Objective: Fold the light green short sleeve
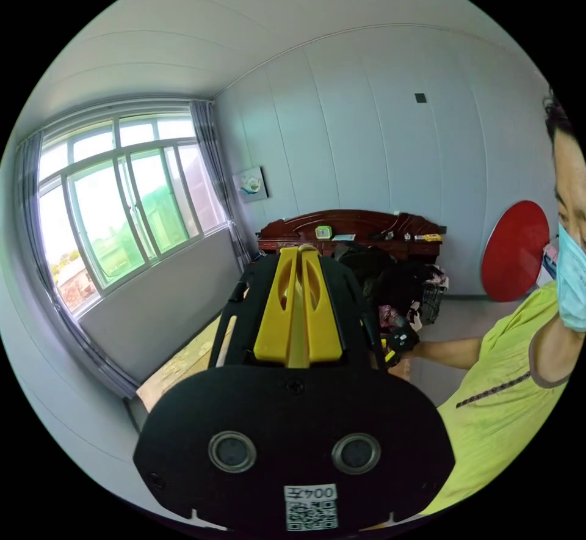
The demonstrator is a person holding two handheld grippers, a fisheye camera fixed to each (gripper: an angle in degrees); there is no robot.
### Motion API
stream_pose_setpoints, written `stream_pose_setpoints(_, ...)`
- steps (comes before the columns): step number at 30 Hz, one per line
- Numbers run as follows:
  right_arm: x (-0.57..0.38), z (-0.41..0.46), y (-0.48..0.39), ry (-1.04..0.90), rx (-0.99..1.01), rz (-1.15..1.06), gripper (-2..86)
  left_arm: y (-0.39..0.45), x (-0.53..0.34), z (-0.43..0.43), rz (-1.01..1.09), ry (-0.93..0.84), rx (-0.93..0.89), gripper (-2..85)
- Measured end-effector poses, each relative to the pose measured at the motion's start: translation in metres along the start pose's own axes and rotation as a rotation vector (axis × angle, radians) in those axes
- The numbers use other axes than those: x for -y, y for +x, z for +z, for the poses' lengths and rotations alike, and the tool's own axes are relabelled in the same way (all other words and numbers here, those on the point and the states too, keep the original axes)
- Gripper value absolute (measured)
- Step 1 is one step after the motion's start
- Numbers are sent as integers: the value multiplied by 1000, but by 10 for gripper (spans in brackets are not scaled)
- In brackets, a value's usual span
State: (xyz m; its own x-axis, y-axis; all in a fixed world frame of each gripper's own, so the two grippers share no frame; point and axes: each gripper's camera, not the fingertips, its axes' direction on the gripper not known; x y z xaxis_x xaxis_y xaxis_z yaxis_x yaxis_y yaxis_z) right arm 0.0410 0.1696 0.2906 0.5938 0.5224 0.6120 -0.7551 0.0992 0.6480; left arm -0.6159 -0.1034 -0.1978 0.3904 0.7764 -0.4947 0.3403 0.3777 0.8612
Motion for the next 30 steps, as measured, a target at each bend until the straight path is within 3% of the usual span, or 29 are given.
stream_pose_setpoints(4, 3, 24, -32, 35, -72, 15, 181, -11, -12, 1, -60, -6, -8, 6)
stream_pose_setpoints(8, 25, 29, -37, -13, -121, 48, 12, -22, -23, 1, -104, -18, 11, 5)
stream_pose_setpoints(9, 28, 21, -29, 2, -116, 82, 4, -24, -25, 1, -104, -19, 25, 5)
stream_pose_setpoints(18, 53, -68, 40, 118, -178, 278, -3, -61, -73, -19, -213, -57, 105, 6)
stream_pose_setpoints(22, 65, -91, 41, 176, -196, 308, 12, -66, -94, -36, -302, -24, 52, 6)
stream_pose_setpoints(30, 46, -53, -4, 152, -91, 367, 139, -30, -56, -55, -223, -5, 52, 6)
